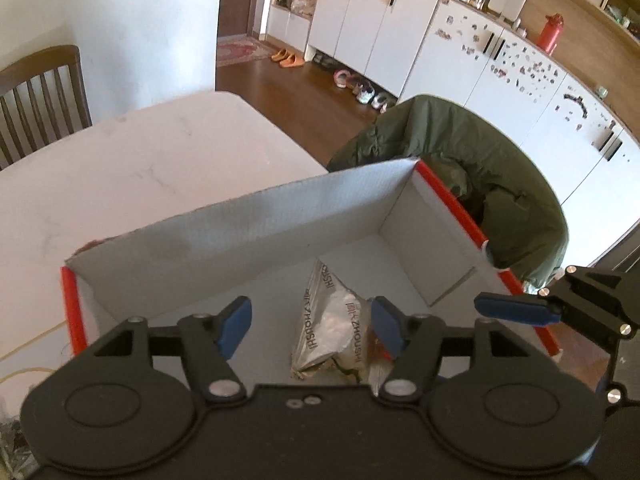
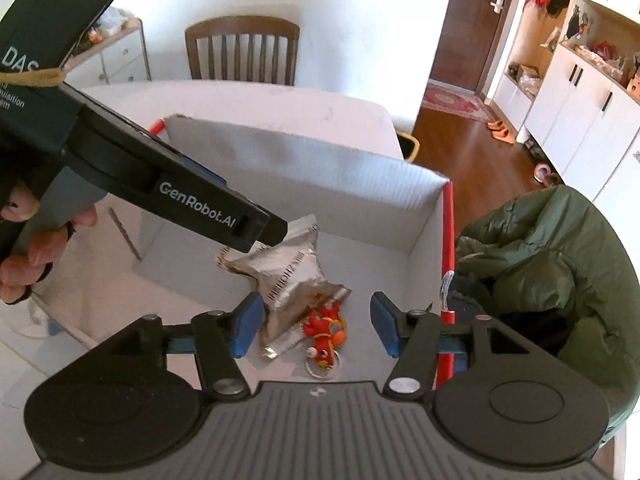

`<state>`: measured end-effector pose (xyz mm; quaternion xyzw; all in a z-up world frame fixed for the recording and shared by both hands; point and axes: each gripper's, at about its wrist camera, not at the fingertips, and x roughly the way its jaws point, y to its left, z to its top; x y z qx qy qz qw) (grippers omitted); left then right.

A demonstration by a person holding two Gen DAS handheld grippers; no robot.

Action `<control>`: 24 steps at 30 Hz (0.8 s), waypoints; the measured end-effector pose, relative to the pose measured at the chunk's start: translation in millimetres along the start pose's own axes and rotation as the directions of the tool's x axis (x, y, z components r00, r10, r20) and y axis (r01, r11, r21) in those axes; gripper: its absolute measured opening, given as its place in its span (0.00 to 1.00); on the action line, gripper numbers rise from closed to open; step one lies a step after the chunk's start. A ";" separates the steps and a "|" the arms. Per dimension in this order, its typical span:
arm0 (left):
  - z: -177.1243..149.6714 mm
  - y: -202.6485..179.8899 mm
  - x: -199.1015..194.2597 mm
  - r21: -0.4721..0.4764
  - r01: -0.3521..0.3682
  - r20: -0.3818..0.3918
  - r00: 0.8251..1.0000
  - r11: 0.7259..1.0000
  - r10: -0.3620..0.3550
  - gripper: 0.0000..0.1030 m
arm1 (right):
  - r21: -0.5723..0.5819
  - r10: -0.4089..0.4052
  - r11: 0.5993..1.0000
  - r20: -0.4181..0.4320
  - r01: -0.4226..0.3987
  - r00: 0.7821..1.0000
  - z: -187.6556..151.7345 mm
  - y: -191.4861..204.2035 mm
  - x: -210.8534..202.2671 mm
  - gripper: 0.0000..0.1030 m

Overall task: Organize objects
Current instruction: 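Open the left tool dropping the bag while the right tool releases the keychain into the box, then move both tools back to the pile of items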

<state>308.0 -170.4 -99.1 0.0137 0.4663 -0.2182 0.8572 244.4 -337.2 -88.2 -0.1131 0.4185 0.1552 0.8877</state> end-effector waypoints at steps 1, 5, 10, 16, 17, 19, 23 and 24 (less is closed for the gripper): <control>-1.1 -0.1 -4.9 -0.002 -0.002 0.010 1.000 1.000 0.002 0.64 | 0.002 0.004 1.000 0.009 -0.004 1.000 0.3 0.7 -3.6 0.60; -4.6 -0.2 -25.1 -0.001 -0.001 0.049 0.999 1.000 0.001 0.73 | 0.007 0.013 1.000 0.035 -0.013 0.999 2.8 3.9 -16.0 0.64; -11.6 -1.6 -52.5 0.013 -0.007 0.096 0.995 1.000 0.006 0.80 | -0.002 0.026 1.000 0.074 -0.026 0.997 3.0 12.4 -35.1 0.69; -23.0 0.2 -83.2 0.007 -0.016 0.154 0.988 1.000 0.015 0.84 | 0.019 0.049 0.998 0.121 -0.051 0.991 1.4 15.4 -56.7 0.75; -24.9 0.5 -88.9 0.003 -0.020 0.164 0.986 1.000 0.020 0.85 | 0.026 0.053 0.998 0.129 -0.056 0.990 1.0 15.5 -60.3 0.76; -28.9 1.6 -99.9 0.000 -0.024 0.186 0.982 1.000 0.024 0.89 | 0.038 0.067 0.997 0.143 -0.073 0.987 0.8 16.6 -67.2 0.78; -38.7 6.0 -124.2 -0.013 -0.039 0.229 0.973 0.999 0.041 0.92 | 0.044 0.088 0.994 0.183 -0.097 0.979 0.8 23.9 -82.5 0.80; -40.4 7.6 -130.2 -0.016 -0.045 0.239 0.970 0.999 0.048 0.95 | 0.040 0.095 0.994 0.193 -0.105 0.977 1.2 26.9 -86.3 0.82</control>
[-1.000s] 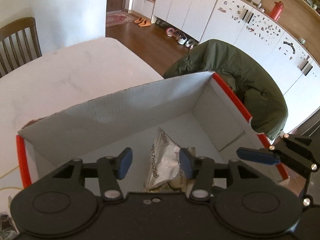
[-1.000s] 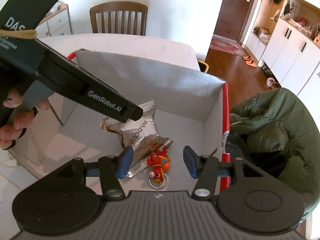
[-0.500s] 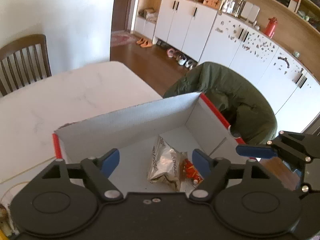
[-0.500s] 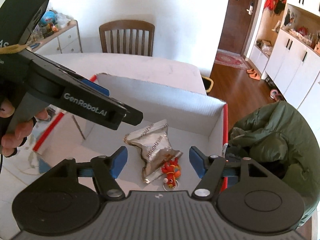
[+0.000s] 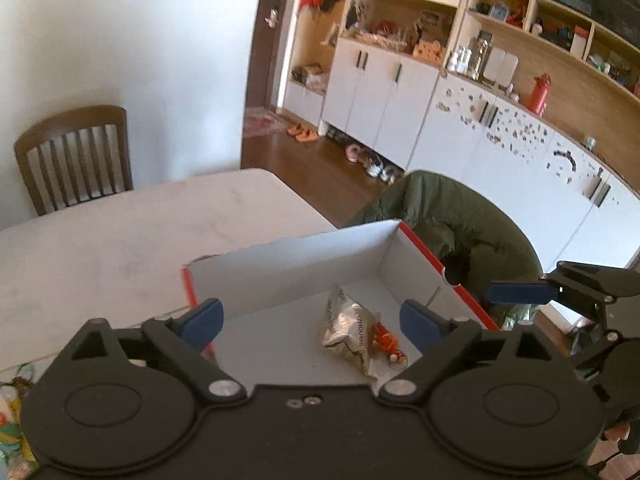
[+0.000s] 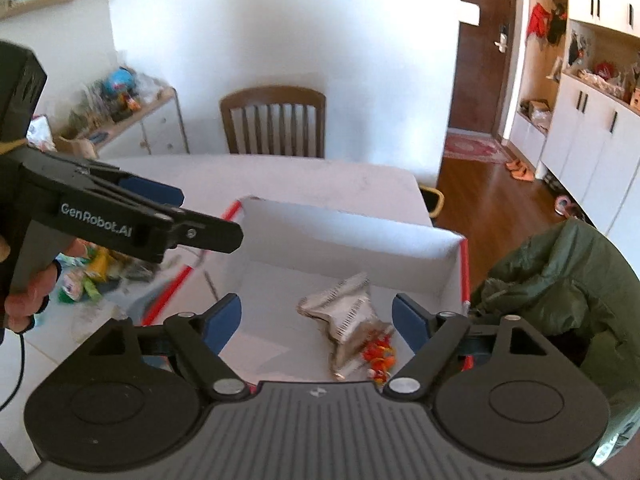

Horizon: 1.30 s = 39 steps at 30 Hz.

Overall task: Organize objects
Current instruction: 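Move both tools back to the pile of items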

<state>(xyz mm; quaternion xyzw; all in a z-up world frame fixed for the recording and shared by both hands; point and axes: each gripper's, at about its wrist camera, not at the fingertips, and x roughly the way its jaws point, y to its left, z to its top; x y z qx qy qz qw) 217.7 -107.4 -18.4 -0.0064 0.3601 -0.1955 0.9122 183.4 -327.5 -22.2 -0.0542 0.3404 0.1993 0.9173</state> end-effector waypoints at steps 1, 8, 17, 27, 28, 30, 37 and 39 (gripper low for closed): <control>-2.3 1.9 -7.7 -0.007 -0.011 0.013 1.000 1.000 0.011 0.96 | -0.002 0.008 1.000 0.010 -0.008 1.000 0.8 3.7 -3.3 0.83; -17.2 26.0 -51.8 -0.051 -0.050 0.074 0.996 0.997 0.054 0.99 | -0.018 0.085 0.996 0.064 -0.084 0.994 8.5 40.8 -17.2 0.88; -42.0 75.1 -97.1 -0.094 -0.112 0.106 0.987 0.989 0.122 0.99 | -0.025 0.162 0.987 0.084 -0.160 0.983 19.8 95.6 -13.5 0.93; -70.3 140.4 -135.0 -0.147 -0.213 0.124 0.965 0.966 0.231 1.00 | 0.000 0.178 0.984 0.071 -0.179 0.981 23.9 147.9 0.4 0.93; -73.8 148.8 -138.6 -0.158 -0.221 0.125 0.962 0.963 0.241 1.00 | -0.002 0.175 0.984 0.072 -0.176 0.982 23.6 153.7 1.1 0.93; -78.3 161.7 -143.8 -0.174 -0.232 0.126 0.959 0.957 0.255 1.00 | -0.008 0.170 0.985 0.080 -0.170 0.982 23.5 164.9 3.2 0.93; -98.2 207.7 -157.7 -0.215 -0.272 0.105 0.948 0.938 0.299 1.00 | -0.031 0.160 0.987 0.086 -0.158 0.983 21.2 205.2 18.5 0.93; -105.5 222.1 -159.0 -0.228 -0.286 0.095 0.945 0.931 0.314 1.00 | -0.036 0.155 0.988 0.075 -0.153 0.985 20.2 217.4 27.3 0.93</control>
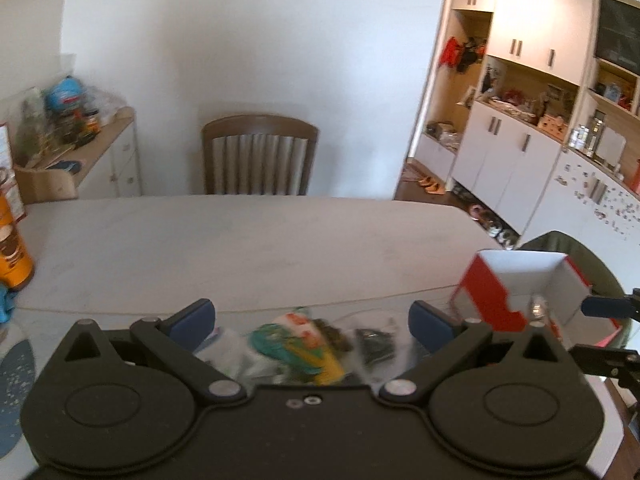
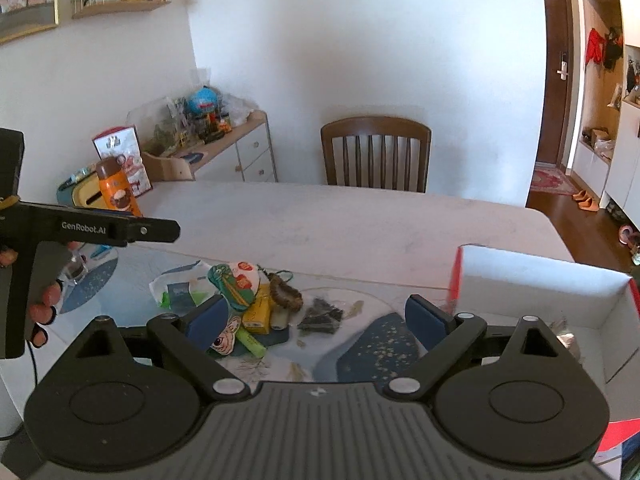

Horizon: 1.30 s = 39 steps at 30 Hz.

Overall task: Organize objects
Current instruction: 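Move both tools back to the pile of items, then grasp the white-and-blue packet with the left tool while the right tool grasps the light blue egg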

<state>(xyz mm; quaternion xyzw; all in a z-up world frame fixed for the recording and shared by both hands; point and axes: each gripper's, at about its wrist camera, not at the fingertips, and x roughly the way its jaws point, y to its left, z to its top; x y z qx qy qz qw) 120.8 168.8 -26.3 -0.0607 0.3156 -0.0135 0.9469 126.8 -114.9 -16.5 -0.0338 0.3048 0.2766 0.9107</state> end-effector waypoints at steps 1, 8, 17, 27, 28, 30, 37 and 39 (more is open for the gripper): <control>-1.5 6.0 1.2 -0.004 -0.007 -0.004 1.000 1.000 0.007 1.00 | -0.004 0.004 1.000 -0.011 -0.004 1.000 -0.1 4.3 5.4 0.93; -14.7 51.3 16.8 -0.021 -0.056 -0.040 0.998 0.998 0.055 1.00 | -0.080 0.026 0.996 -0.059 -0.031 0.998 0.7 48.6 39.4 0.93; -27.6 88.0 50.1 -0.040 -0.036 -0.110 0.993 0.999 0.032 1.00 | -0.143 0.124 0.979 -0.168 -0.148 0.978 -9.2 101.3 82.3 0.93; -37.3 99.9 84.2 0.024 0.027 -0.188 0.982 0.999 -0.022 0.99 | -0.231 0.197 0.931 -0.329 -0.282 0.923 -41.2 160.6 129.0 0.93; -37.7 100.3 86.8 0.035 0.028 -0.189 0.982 0.999 -0.021 0.99 | -0.239 0.203 0.925 -0.347 -0.296 0.916 -45.7 165.8 132.8 0.93; -39.1 101.4 91.4 0.054 0.031 -0.190 0.982 0.998 -0.021 0.99 | -0.253 0.209 0.915 -0.368 -0.314 0.906 -53.1 173.3 137.8 0.93; -47.8 99.1 112.7 0.129 0.080 -0.233 0.971 0.988 -0.048 0.96 | -0.281 0.204 0.896 -0.424 -0.343 0.882 -72.0 192.5 161.4 0.92; -50.7 100.4 120.0 0.125 0.087 -0.256 0.965 0.988 -0.053 0.93 | -0.286 0.200 0.893 -0.437 -0.347 0.877 -75.3 192.9 165.5 0.88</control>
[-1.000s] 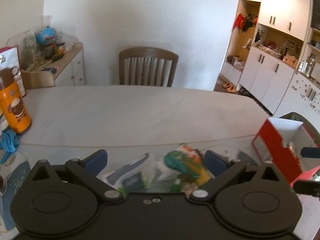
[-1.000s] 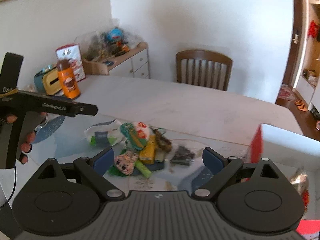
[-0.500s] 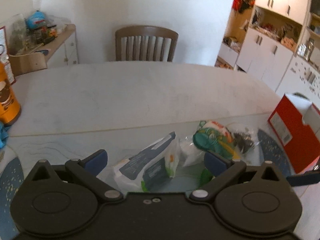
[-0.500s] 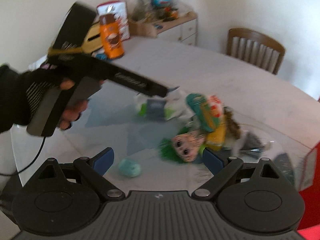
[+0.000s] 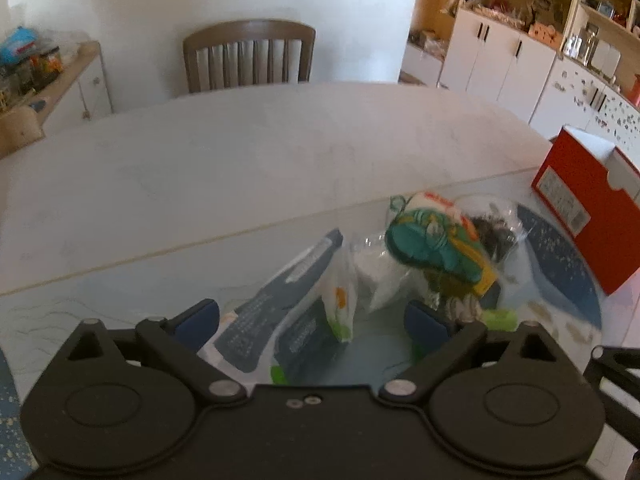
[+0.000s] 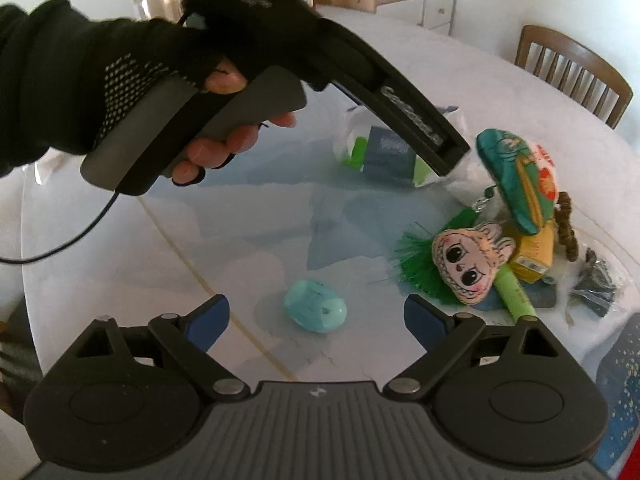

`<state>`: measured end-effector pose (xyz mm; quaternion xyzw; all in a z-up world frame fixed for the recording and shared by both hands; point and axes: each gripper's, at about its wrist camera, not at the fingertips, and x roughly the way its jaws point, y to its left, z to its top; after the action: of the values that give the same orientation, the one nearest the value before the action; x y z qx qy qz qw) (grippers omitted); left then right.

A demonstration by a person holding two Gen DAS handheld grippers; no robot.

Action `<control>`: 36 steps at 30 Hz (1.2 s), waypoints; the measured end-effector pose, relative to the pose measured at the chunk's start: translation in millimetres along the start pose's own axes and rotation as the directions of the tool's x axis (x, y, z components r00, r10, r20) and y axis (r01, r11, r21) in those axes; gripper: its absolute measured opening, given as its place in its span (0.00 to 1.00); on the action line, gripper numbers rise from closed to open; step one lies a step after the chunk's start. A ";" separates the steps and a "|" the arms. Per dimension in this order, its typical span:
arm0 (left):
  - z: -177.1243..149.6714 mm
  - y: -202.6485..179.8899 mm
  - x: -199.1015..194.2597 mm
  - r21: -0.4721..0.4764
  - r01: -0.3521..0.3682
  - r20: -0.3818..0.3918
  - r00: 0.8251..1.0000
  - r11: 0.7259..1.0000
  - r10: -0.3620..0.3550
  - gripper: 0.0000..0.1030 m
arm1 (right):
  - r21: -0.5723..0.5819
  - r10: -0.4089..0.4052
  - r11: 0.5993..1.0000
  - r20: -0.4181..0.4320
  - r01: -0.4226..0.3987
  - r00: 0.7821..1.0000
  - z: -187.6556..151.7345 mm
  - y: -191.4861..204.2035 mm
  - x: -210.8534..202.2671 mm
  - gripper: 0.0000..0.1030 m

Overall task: Organize objects
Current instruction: 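Grasp the white-and-blue packet with the left tool while the right tool grasps the light blue egg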

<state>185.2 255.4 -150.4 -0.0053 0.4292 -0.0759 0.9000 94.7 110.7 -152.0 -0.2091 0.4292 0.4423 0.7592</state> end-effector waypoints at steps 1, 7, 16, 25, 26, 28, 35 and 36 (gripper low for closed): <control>-0.8 1.1 1.9 -0.005 0.002 -0.004 1.000 1.000 -0.002 0.92 | 0.001 0.007 1.000 -0.008 -0.007 1.000 0.3 -1.0 2.4 0.87; -2.5 8.1 13.8 0.019 0.001 -0.027 1.000 1.000 0.000 0.78 | -0.012 0.004 1.000 -0.024 -0.005 1.000 0.9 -1.2 11.7 0.75; -6.6 12.5 15.7 0.007 -0.002 -0.029 1.000 1.000 0.003 0.65 | -0.026 0.008 1.000 -0.054 -0.010 0.999 -7.2 3.2 16.4 0.58; -10.4 18.7 8.6 -0.034 0.015 -0.029 0.999 0.999 -0.016 0.44 | -0.046 -0.025 0.999 -0.056 0.022 0.998 -8.6 6.8 15.8 0.37; -11.4 18.7 7.4 -0.032 0.017 -0.031 0.999 0.999 -0.018 0.40 | -0.042 -0.027 0.999 -0.055 0.025 0.998 -9.0 6.5 15.2 0.37; -12.3 18.8 4.2 -0.037 0.019 -0.032 0.999 0.999 -0.020 0.36 | -0.035 -0.026 0.999 -0.054 0.024 0.998 -10.6 5.9 13.6 0.37; -16.6 22.8 -10.3 -0.090 0.029 -0.023 0.999 0.996 -0.031 0.30 | -0.008 -0.029 1.000 -0.042 0.029 0.999 -18.5 4.2 1.1 0.36; -16.6 21.5 -13.5 -0.093 0.031 -0.019 0.999 0.995 -0.033 0.30 | -0.001 -0.027 1.000 -0.036 0.027 0.999 -19.0 1.8 -3.5 0.36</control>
<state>166.8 279.5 -152.1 -0.0533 0.4412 -0.0703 0.8930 83.4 96.6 -159.3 -0.2232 0.4399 0.4281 0.7572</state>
